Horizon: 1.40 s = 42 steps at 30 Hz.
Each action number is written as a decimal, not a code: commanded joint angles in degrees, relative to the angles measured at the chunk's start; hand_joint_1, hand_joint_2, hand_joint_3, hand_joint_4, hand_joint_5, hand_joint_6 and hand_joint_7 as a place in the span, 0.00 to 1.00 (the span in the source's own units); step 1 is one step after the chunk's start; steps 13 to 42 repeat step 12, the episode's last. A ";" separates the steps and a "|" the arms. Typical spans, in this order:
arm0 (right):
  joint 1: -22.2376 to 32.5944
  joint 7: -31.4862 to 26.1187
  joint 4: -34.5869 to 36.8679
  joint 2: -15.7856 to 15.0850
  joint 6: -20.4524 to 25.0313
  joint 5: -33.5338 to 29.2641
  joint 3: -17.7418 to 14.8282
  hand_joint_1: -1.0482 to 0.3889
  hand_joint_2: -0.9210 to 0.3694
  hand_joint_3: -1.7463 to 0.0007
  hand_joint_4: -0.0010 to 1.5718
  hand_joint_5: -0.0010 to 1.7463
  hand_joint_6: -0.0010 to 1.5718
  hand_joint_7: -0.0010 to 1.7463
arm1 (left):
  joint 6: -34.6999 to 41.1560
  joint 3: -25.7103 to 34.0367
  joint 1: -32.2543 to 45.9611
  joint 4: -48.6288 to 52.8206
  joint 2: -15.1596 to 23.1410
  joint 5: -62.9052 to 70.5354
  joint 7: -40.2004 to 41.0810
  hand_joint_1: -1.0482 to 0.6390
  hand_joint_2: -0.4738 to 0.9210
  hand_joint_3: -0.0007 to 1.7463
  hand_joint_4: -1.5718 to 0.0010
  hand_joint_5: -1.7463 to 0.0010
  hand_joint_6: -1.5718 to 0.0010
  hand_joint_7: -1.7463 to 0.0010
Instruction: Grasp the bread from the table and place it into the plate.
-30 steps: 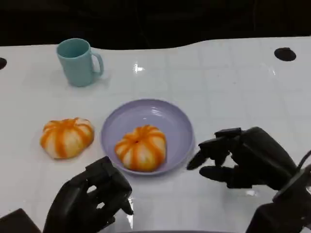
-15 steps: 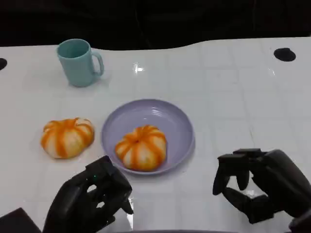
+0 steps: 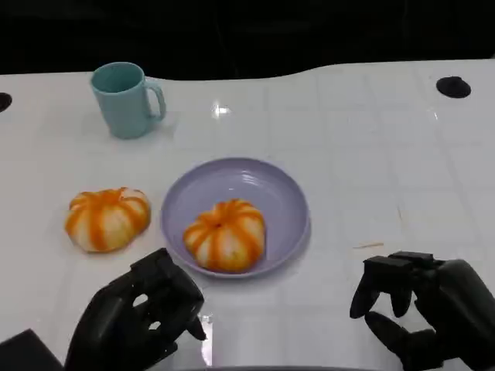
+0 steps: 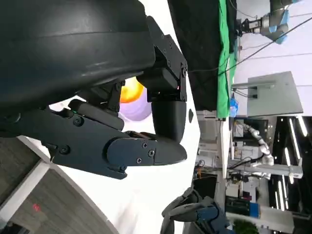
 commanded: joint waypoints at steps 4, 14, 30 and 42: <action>-0.37 -2.41 2.49 0.45 0.67 -0.63 0.00 0.65 0.52 0.28 0.51 1.00 0.48 0.75 | -1.67 0.81 -0.34 1.62 0.50 -0.40 -0.87 0.30 1.00 0.19 0.59 0.00 0.64 0.13; -0.63 -3.43 3.34 0.43 0.36 -1.06 0.22 0.64 0.51 0.30 0.52 0.99 0.49 0.73 | -2.27 1.12 -0.50 2.19 0.47 -0.46 -1.18 0.29 1.00 0.19 0.59 0.00 0.63 0.13; -0.63 -3.43 3.34 0.43 0.36 -1.06 0.22 0.64 0.51 0.30 0.52 0.99 0.49 0.73 | -2.27 1.12 -0.50 2.19 0.47 -0.46 -1.18 0.29 1.00 0.19 0.59 0.00 0.63 0.13; -0.63 -3.43 3.34 0.43 0.36 -1.06 0.22 0.64 0.51 0.30 0.52 0.99 0.49 0.73 | -2.27 1.12 -0.50 2.19 0.47 -0.46 -1.18 0.29 1.00 0.19 0.59 0.00 0.63 0.13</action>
